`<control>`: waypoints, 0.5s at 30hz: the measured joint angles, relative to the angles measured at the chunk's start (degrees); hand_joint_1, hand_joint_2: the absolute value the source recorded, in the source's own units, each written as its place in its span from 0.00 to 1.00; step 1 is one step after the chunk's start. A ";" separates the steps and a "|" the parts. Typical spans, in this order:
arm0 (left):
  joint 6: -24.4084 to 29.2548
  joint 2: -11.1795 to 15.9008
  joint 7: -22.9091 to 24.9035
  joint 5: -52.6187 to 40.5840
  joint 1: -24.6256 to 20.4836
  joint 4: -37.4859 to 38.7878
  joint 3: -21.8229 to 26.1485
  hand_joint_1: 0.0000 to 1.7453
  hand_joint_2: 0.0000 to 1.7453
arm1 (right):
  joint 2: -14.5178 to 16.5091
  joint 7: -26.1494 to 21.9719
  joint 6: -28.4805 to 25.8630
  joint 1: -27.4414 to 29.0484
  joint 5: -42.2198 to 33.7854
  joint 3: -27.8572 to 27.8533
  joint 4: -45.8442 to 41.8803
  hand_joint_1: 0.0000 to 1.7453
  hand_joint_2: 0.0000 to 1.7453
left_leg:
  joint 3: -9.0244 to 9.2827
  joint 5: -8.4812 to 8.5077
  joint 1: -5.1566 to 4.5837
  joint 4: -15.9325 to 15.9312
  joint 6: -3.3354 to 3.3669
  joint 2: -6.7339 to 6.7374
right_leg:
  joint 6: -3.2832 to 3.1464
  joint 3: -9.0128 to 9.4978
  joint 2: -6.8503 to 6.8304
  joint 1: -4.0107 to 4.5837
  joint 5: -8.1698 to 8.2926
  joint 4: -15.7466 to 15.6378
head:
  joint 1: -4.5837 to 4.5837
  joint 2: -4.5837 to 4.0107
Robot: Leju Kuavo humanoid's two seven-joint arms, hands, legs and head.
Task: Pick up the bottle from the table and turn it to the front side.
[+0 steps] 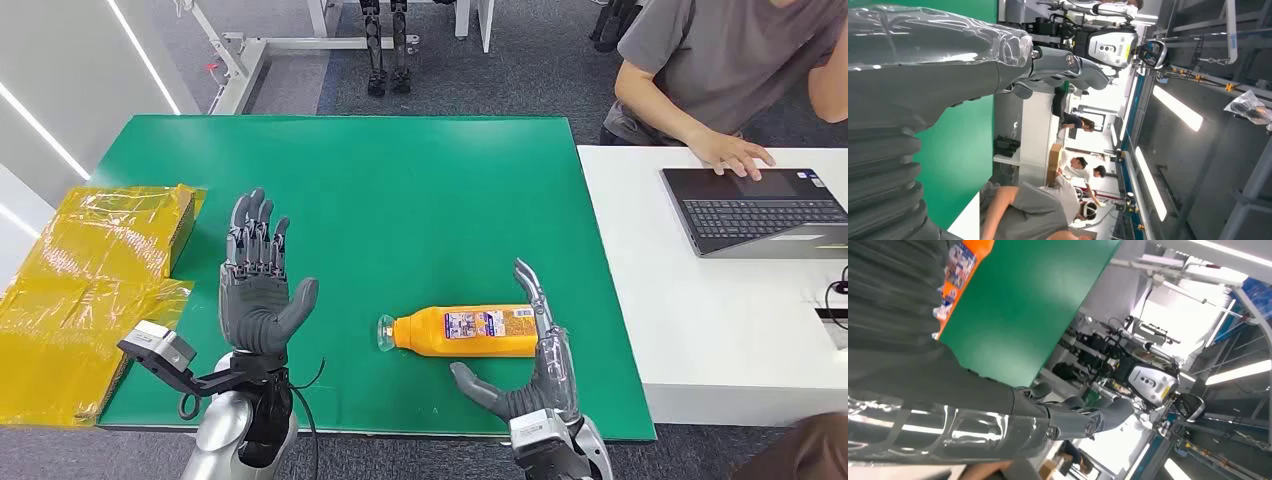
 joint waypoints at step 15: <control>-6.23 0.08 0.00 -2.14 1.34 -0.16 0.33 0.00 1.00 | -9.99 9.57 17.52 -11.62 18.12 -1.97 8.34 0.00 1.00 | -0.03 0.03 -0.03 0.04 0.05 -0.01 | 0.07 0.03 -0.01 -0.02 0.07 0.00 | 0.00 0.00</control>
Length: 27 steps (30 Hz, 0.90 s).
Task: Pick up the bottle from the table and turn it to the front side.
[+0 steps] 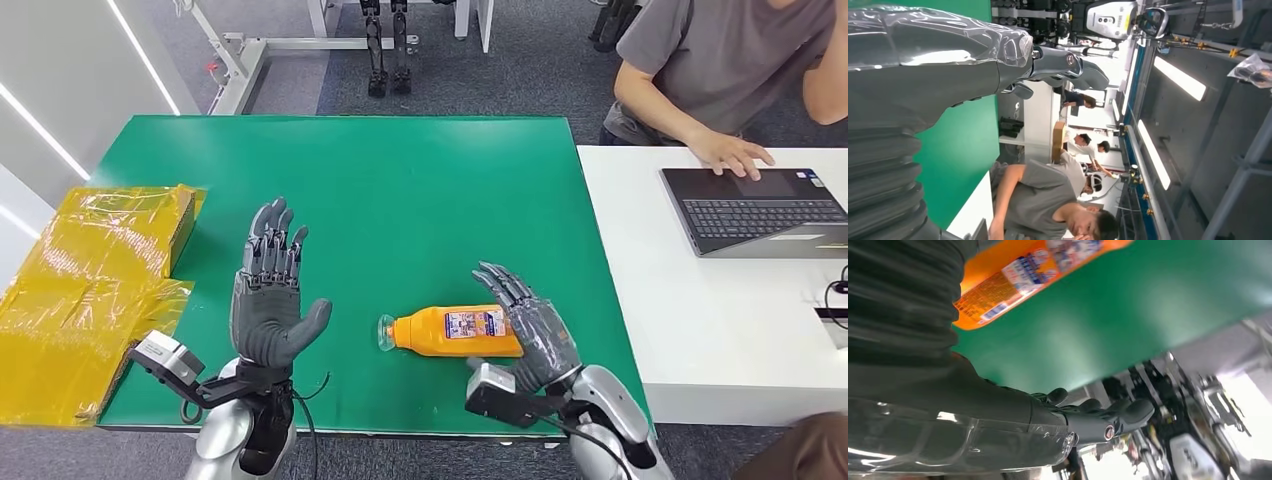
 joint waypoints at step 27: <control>1.26 0.91 0.25 2.19 -3.13 0.17 0.19 0.00 1.00 | -6.77 -4.65 15.40 -33.84 -5.46 13.35 41.81 0.00 1.00 | -0.10 0.18 0.00 0.13 0.17 -0.06 | 0.16 -0.01 -0.06 0.00 0.18 0.01 | 0.00 0.00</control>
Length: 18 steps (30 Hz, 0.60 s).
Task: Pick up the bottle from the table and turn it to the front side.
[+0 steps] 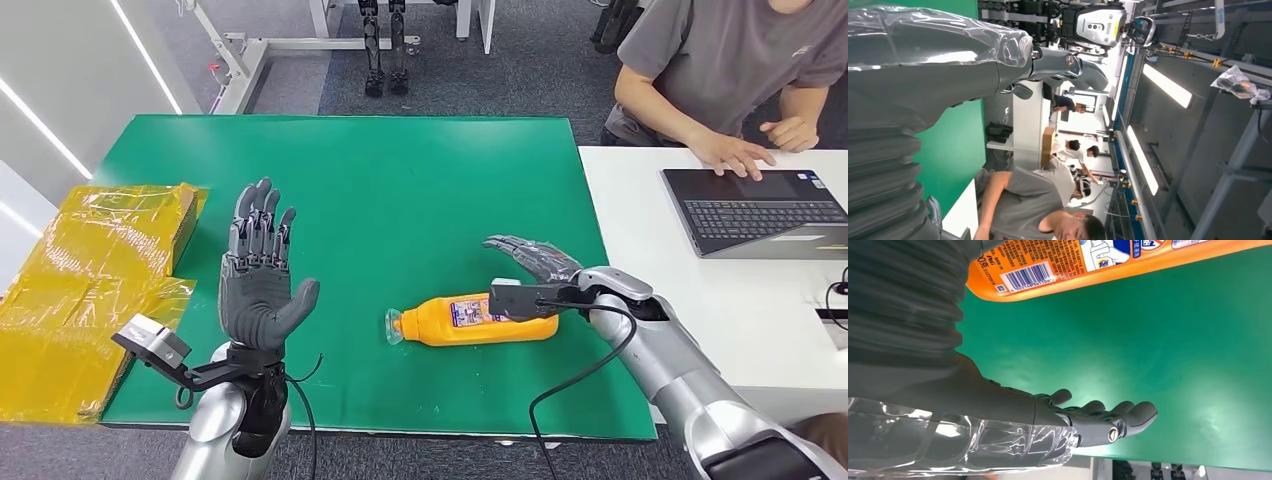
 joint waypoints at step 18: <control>1.71 0.08 1.55 1.50 -2.31 1.29 -0.11 0.00 1.00 | 2.87 -3.57 9.15 -6.74 -3.97 8.04 13.65 0.00 1.00 | -0.01 0.01 0.00 0.03 0.03 -0.03 | 0.00 -0.01 0.02 0.00 0.01 -0.01 | 0.00 0.00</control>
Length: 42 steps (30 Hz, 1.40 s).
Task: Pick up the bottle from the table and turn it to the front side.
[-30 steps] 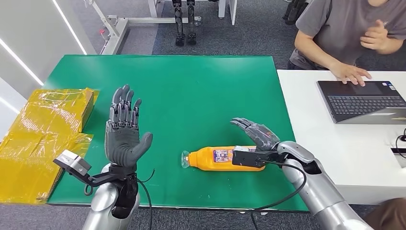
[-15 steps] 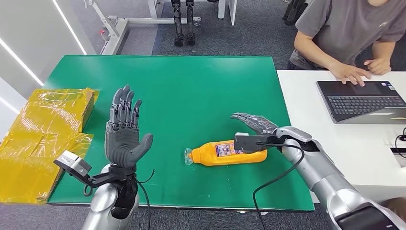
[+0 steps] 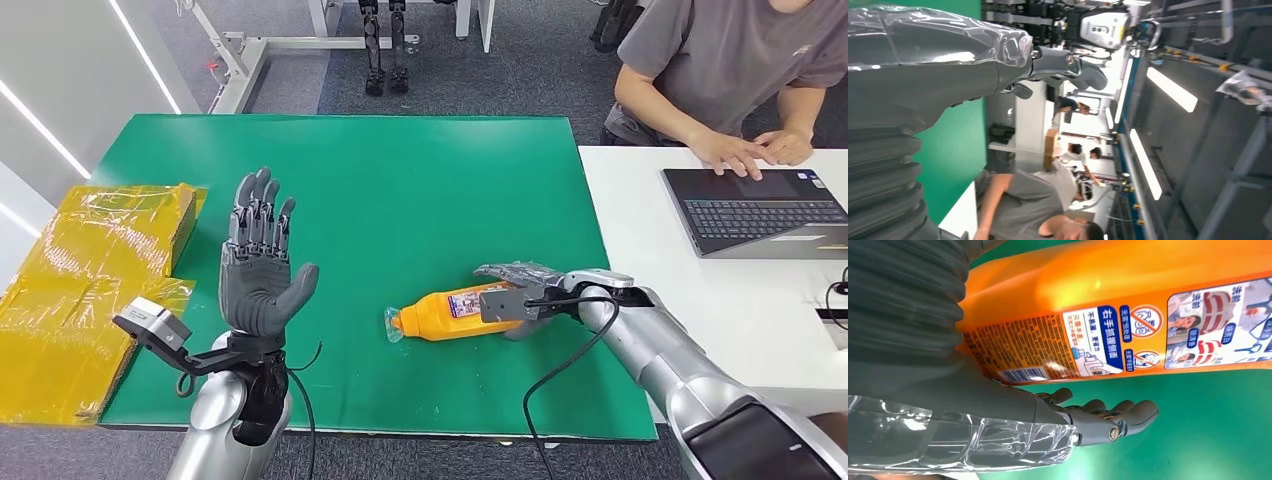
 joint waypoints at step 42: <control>1.19 0.09 -0.16 -0.10 2.29 -0.66 0.10 0.00 1.00 | -0.04 -1.38 -1.59 -2.47 -1.90 5.68 2.10 0.97 1.00 | -0.02 0.00 0.00 0.00 0.00 -0.01 | 0.02 0.01 -0.02 0.00 0.02 0.00 | 0.00 0.00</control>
